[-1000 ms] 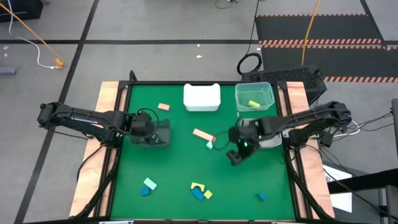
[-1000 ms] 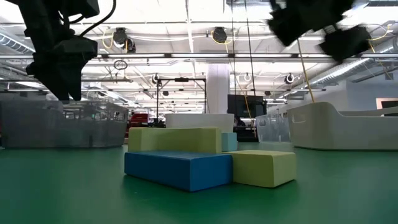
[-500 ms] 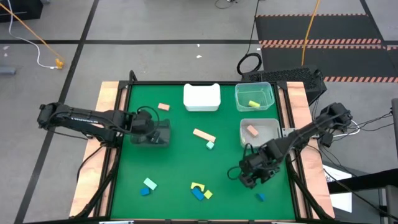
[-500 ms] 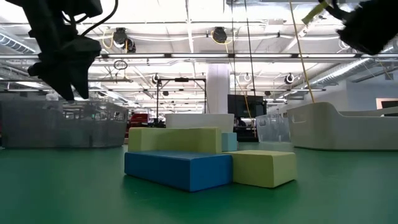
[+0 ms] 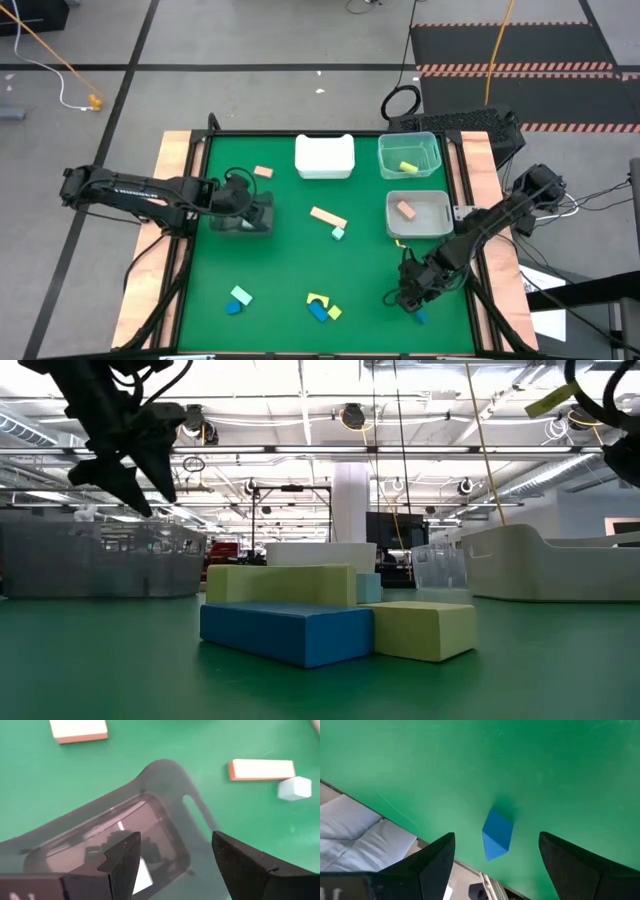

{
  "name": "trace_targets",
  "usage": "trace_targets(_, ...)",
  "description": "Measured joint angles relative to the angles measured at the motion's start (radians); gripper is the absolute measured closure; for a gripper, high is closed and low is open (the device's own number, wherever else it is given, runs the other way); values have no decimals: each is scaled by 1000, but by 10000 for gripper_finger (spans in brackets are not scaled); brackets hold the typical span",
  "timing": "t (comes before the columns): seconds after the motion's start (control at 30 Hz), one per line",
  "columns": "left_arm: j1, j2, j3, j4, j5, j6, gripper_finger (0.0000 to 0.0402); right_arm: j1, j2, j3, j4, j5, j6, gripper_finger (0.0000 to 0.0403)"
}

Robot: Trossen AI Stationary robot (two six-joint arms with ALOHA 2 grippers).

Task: Sort & place blocks by color
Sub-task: Put the right blue block into the white bin

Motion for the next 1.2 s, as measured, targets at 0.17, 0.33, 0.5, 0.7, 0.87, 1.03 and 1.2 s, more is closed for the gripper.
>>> trace_targets(0.17,0,0,0,50,-1,1,156,53,0,-23,37,89,-22,126)
trace_targets(0.33,0,0,0,61,-1,0,156,96,6,-28,69,162,-15,129)
trace_targets(0.5,0,0,0,61,-1,-1,156,140,65,-28,117,169,-98,152)
trace_targets(0.7,0,0,0,61,-1,-1,156,202,146,-26,146,224,-257,183)
trace_targets(0.87,0,0,0,60,-3,-1,156,238,173,-24,89,278,-327,197)
trace_targets(1.03,0,0,0,61,-11,-3,156,263,175,-25,60,288,-391,241)
trace_targets(1.2,0,0,0,60,-11,-3,156,263,170,-26,75,286,-393,331)
